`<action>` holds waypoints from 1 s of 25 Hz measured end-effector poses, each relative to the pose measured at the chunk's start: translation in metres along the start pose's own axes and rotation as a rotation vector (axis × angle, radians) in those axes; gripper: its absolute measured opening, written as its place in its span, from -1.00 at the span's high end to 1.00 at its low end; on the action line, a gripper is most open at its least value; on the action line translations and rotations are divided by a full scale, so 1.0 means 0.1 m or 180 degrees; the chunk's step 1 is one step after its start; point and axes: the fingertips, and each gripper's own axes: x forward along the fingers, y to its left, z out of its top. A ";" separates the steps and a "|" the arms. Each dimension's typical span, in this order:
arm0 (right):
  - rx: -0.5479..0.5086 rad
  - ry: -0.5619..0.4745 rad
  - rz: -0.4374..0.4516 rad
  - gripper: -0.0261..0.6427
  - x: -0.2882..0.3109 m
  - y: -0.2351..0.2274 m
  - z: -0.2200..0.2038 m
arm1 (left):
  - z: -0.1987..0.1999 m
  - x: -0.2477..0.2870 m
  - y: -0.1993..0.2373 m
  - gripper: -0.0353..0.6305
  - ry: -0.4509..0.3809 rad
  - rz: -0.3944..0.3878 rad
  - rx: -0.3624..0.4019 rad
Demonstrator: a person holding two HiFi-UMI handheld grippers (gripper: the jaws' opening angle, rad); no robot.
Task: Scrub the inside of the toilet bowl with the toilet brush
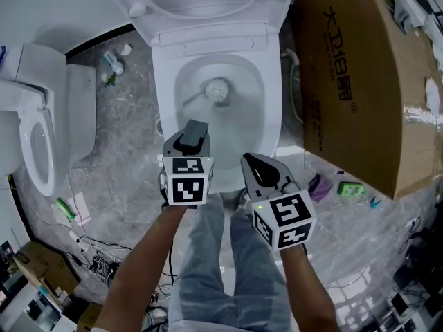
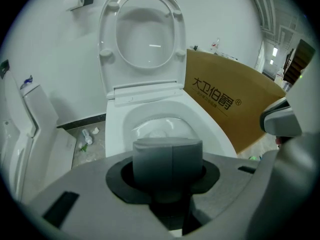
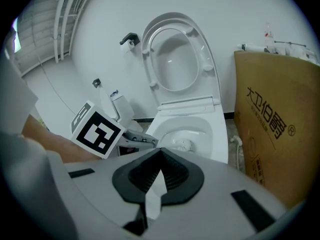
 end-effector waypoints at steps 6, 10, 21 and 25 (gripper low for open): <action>-0.0033 0.0018 0.0058 0.93 0.02 0.08 -0.03 | -0.14 -0.10 0.19 0.42 0.0030 0.0102 -0.0118; -0.0059 0.0022 0.0103 0.93 0.00 0.13 -0.05 | -0.24 -0.20 0.23 0.42 0.0030 0.0146 -0.0173; -0.0150 0.0002 0.0202 0.93 -0.10 0.24 -0.07 | -0.57 -0.55 0.17 0.42 0.0029 0.0230 -0.0383; -0.0153 0.0003 0.0221 0.93 -0.16 0.23 -0.12 | -0.70 -0.64 0.05 0.42 0.0056 0.0243 -0.0456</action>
